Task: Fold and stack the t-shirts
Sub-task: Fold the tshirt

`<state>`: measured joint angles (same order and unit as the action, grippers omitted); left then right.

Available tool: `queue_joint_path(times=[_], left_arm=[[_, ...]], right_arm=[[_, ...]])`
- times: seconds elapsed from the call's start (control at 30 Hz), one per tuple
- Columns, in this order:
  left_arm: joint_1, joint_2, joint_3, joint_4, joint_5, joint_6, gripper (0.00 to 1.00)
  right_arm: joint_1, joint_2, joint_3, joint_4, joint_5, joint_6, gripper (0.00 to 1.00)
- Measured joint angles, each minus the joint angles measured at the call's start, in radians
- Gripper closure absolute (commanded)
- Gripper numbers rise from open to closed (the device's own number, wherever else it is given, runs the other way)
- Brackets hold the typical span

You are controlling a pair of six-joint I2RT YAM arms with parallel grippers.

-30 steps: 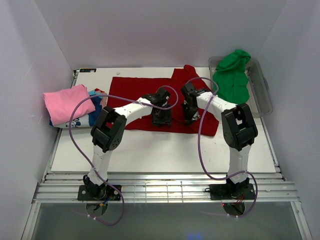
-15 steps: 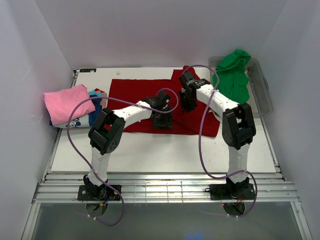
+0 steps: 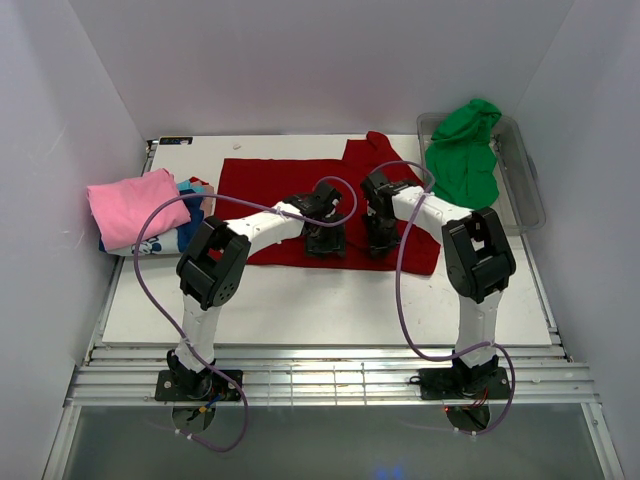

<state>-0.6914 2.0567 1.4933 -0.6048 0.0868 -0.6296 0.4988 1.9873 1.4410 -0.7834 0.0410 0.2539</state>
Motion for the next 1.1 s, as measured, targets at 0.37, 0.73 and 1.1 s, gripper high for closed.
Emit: queue_joint_path(times=[0.37, 0.73, 1.1], left_arm=[[0.000, -0.008, -0.013, 0.005, 0.006, -0.001, 0.31], [-0.001, -0.027, -0.042, 0.010, 0.018, -0.009, 0.31], [-0.006, -0.032, -0.049, 0.006, 0.024, -0.015, 0.32]], right_arm=[[0.001, -0.017, 0.062, -0.031, 0.021, 0.004, 0.89], [0.001, 0.120, 0.376, -0.059, 0.131, 0.000, 0.89], [0.002, 0.235, 0.476, 0.055, 0.315, -0.040, 0.62]])
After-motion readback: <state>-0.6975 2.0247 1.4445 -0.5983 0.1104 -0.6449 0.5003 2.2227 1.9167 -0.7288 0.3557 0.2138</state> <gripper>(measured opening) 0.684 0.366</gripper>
